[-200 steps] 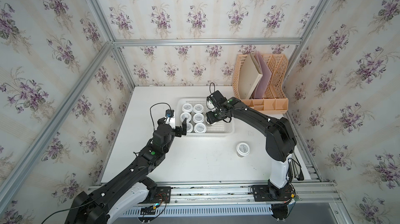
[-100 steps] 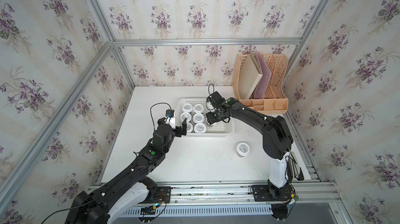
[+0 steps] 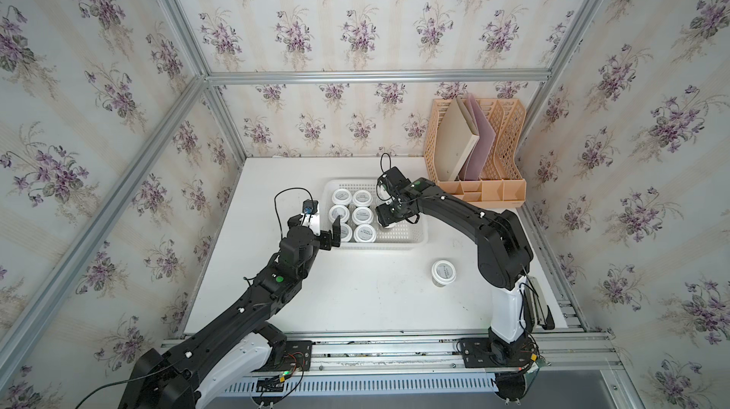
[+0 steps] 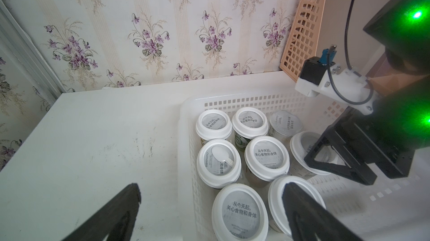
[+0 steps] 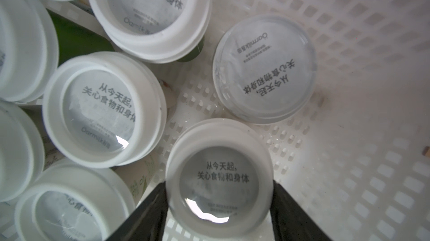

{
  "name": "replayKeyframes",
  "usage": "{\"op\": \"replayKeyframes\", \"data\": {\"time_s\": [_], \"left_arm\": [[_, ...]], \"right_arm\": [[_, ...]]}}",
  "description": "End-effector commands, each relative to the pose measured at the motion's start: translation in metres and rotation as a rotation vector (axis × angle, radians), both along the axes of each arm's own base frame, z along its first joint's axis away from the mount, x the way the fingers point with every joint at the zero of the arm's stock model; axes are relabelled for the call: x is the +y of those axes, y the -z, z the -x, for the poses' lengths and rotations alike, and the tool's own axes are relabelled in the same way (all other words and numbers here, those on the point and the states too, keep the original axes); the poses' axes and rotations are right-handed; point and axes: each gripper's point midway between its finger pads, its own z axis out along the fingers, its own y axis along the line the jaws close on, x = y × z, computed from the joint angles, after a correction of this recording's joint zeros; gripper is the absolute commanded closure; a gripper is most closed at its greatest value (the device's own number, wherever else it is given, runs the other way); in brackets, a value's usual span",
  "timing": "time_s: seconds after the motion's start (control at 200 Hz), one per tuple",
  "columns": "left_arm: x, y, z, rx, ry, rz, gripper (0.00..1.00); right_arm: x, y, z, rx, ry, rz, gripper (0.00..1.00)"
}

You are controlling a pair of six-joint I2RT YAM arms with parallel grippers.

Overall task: Put the yogurt in the basket
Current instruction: Place the yogurt in the basket.

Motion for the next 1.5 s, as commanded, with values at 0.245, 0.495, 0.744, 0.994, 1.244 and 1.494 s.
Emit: {"op": "replayKeyframes", "data": {"time_s": [0.245, 0.495, 0.744, 0.994, 1.244, 1.494], "left_arm": [[0.000, -0.005, -0.002, -0.016, -0.006, 0.004, 0.01], [0.001, -0.006, -0.001, -0.017, -0.006, 0.007, 0.01], [0.000, -0.005, -0.002, -0.013, -0.004, 0.005, 0.01], [-0.001, -0.004, -0.003, -0.010, -0.003, 0.001, 0.01], [-0.002, -0.004, -0.004, -0.008, -0.002, 0.001, 0.01], [-0.002, -0.003, -0.004, -0.001, 0.000, -0.004, 0.01]], "right_arm": [[0.000, -0.024, 0.006, -0.052, -0.009, -0.067, 0.21], [-0.004, -0.022, 0.010, -0.040, -0.004, -0.090, 0.19], [-0.001, -0.016, 0.012, -0.023, -0.009, -0.113, 0.20], [0.005, -0.014, 0.011, -0.012, -0.018, -0.137, 0.21], [0.009, -0.013, 0.012, -0.009, -0.023, -0.155, 0.22], [0.006, -0.024, 0.012, -0.052, -0.016, -0.176, 0.25]]}}
